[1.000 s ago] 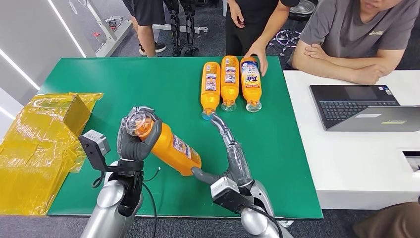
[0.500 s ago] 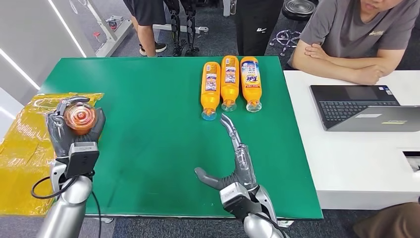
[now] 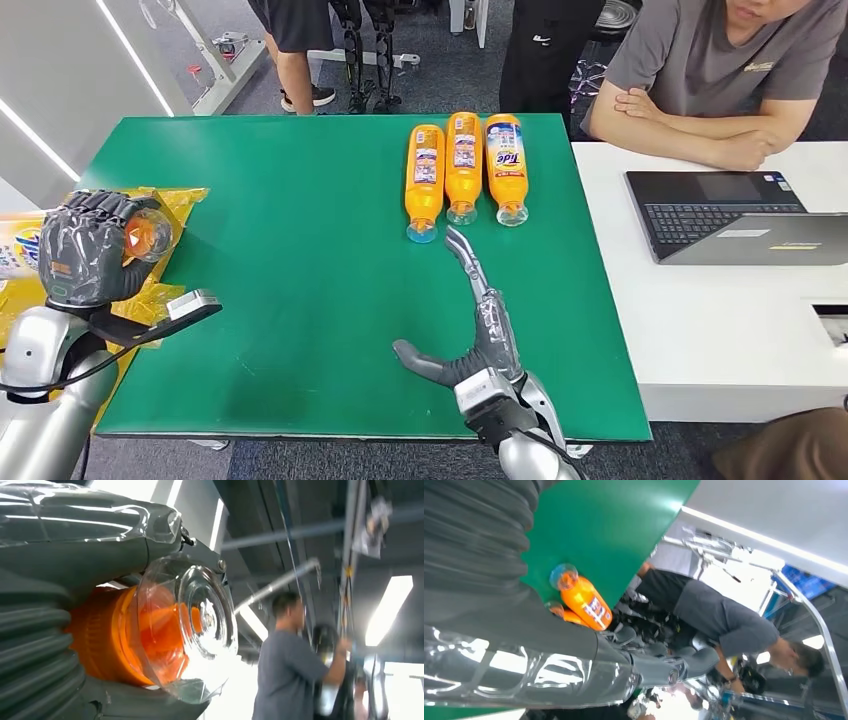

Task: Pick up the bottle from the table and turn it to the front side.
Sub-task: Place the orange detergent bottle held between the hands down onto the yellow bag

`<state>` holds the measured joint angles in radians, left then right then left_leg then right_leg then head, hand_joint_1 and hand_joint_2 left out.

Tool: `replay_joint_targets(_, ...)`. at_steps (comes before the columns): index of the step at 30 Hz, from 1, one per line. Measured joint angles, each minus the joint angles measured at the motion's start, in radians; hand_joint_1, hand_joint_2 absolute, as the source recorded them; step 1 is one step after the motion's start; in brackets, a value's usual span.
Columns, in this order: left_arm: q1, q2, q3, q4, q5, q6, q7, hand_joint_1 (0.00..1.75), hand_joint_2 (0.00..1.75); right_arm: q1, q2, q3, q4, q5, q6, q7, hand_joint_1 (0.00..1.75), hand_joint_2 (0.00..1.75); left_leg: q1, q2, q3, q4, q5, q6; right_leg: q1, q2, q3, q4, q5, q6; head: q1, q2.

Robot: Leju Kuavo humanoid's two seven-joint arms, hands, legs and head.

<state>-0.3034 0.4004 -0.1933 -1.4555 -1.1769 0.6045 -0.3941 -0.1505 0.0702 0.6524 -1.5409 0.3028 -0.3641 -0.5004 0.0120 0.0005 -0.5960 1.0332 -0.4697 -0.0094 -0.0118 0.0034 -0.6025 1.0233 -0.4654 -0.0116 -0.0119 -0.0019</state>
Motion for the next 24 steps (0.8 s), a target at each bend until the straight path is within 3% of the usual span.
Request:
replay_joint_targets(12, -0.086, 0.117, -0.149, 0.244, -0.095, -0.213, -0.006, 1.75, 1.75, 0.036, 0.0, -0.025, -0.016, -0.045, 0.04, -0.018, 0.0, 1.75, 0.0, 0.001, 0.0, 0.0, 0.0, 0.0, 0.0, 0.001, 0.0, 0.0, 0.0, 0.0, 0.0, 0.0)
replay_joint_targets(24, -0.189, 0.125, -0.266, 0.479, -0.105, -0.287, -0.051, 1.75, 1.75, 0.053, 0.0, -0.064, -0.054, -0.054, 0.028, -0.017, 0.0, 1.75, 0.0, 0.001, 0.0, 0.0, 0.0, 0.0, 0.0, 0.0, 0.0, 0.0, 0.0, 0.0, 0.0, 0.0)
